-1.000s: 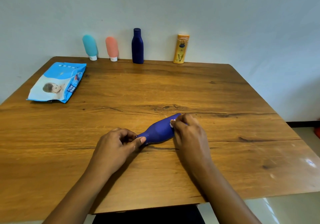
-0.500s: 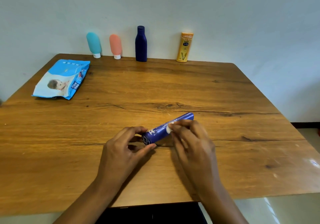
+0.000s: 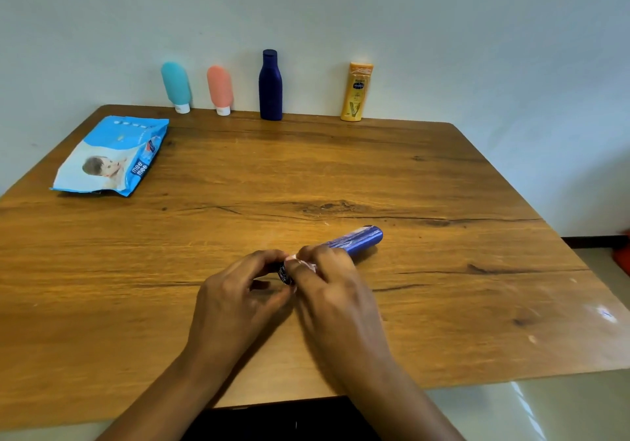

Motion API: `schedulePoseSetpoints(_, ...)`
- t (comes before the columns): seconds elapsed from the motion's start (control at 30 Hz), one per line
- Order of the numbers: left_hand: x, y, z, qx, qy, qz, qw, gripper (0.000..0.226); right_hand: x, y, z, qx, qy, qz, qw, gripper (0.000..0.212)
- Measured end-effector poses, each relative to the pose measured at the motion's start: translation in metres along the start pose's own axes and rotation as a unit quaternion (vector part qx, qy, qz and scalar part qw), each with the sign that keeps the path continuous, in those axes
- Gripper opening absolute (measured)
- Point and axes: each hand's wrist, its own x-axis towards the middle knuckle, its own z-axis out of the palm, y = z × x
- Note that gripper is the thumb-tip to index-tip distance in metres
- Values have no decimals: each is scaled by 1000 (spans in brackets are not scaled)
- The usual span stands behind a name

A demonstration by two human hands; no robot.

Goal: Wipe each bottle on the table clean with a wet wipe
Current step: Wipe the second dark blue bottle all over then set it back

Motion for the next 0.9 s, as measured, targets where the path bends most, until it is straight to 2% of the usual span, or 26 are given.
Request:
schedulePoseSetpoints(0.17, 1, 3, 1, 11, 3, 14, 1000, 51, 9, 19, -5, 3, 39, 69, 997, 29)
schedulePoseSetpoints(0.33, 1, 1, -1, -11, 3, 16, 1000, 47, -3, 1, 0, -6, -5, 14, 1000, 32)
schedulePoseSetpoints(0.5, 2, 0, 1, 6, 6, 12, 1000, 48, 9, 29, -3, 30, 52, 99, 993, 27)
schedulePoseSetpoints(0.57, 2, 1, 0, 15, 4, 15, 1000, 47, 7, 19, -1, 12, 42, 76, 996, 28)
schedulePoseSetpoints(0.63, 2, 2, -1, 18, -2, 24, 1000, 45, -1, 4, 2, -6, 5, 15, 1000, 31)
schedulePoseSetpoints(0.7, 2, 3, 0, 17, -4, 23, 1000, 43, -3, 7, 3, -1, -14, 2, 1000, 33)
schedulePoseSetpoints(0.83, 3, -2, 1, 17, 1, 0, 1000, 44, 15, 47, -3, 57, 56, 117, 990, 22)
schedulePoseSetpoints(0.9, 3, -4, 2, 19, 0, -1, 1000, 44, 17, 48, -4, 56, 55, 119, 990, 23)
